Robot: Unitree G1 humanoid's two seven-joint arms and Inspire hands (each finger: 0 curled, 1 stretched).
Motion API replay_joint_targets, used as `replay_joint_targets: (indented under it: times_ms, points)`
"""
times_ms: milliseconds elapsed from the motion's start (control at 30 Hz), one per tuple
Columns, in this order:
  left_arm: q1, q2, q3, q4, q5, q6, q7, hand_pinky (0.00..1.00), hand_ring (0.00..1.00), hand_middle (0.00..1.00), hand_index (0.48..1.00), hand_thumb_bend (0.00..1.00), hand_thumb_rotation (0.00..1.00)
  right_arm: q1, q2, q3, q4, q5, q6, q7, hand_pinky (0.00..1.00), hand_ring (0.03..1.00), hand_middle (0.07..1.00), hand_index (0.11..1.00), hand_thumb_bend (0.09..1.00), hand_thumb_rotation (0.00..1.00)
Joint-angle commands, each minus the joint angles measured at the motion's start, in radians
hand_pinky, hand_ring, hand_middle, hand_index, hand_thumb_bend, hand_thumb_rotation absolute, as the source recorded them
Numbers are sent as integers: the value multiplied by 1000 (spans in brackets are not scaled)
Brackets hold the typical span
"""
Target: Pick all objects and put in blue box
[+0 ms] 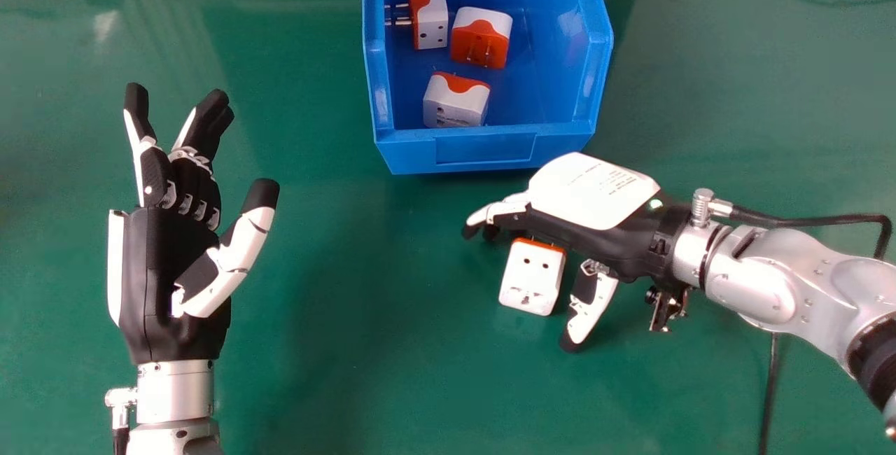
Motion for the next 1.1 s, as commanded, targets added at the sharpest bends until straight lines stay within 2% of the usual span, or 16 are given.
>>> replay_joint_targets:
  times_ms: [0,33,67,100,133,200,233,267,300,367,500,667,1067]
  points:
    - [1,0,-7,-18,7,-17,-1,1000,918,892,490,484,97,-16,-3,-8,-1,5,-22,-54,522,583,649,687,924,26]
    - [1,0,-7,-17,7,-19,-1,1000,918,892,490,484,97,-17,-3,-6,0,1,-25,-68,522,583,649,687,924,26]
    - [1,1,-6,-16,7,-19,-1,1000,918,892,490,484,97,-18,-4,-3,1,-8,-30,-87,510,566,614,651,845,21]
    - [1,2,-6,-16,7,-18,-1,1000,918,892,490,484,97,-20,-5,2,3,-21,-36,-114,510,566,614,651,845,21]
    - [1,2,-7,-17,7,-18,-1,1000,918,892,490,484,97,-24,-7,6,6,-34,-41,-140,496,546,586,621,782,17]
    - [1,2,-8,-20,6,-15,-2,1000,918,892,490,484,97,-30,-8,14,13,-52,-49,-178,496,546,586,621,782,17]
    - [1,2,-9,-21,6,-14,-2,1000,918,893,491,484,97,-33,-8,16,18,-58,-51,-188,477,522,561,598,731,13]
    - [0,3,-9,-21,6,-14,-2,1000,918,893,491,484,97,-35,-8,19,20,-67,-50,-202,477,522,561,598,731,13]
    - [1,2,-9,-22,6,-14,-3,1000,918,892,490,484,97,-36,-9,24,21,-79,-48,-223,459,501,541,580,690,10]
    - [1,1,-9,-22,4,-14,-5,1000,918,892,490,484,97,-39,-11,30,24,-97,-47,-254,459,501,541,580,690,10]
    - [-2,2,-8,-10,8,-20,-2,1000,918,892,490,484,97,-43,-15,38,24,-109,-45,-281,429,470,513,552,632,6]
    - [-1,2,-7,-16,4,-14,-3,1000,917,892,491,483,96,-43,-22,31,16,-104,-52,-287,389,433,484,523,571,2]
    - [-4,1,-8,-13,9,-20,3,1000,917,892,491,483,96,-43,-29,12,14,-68,-70,-255,370,412,469,507,537,0]
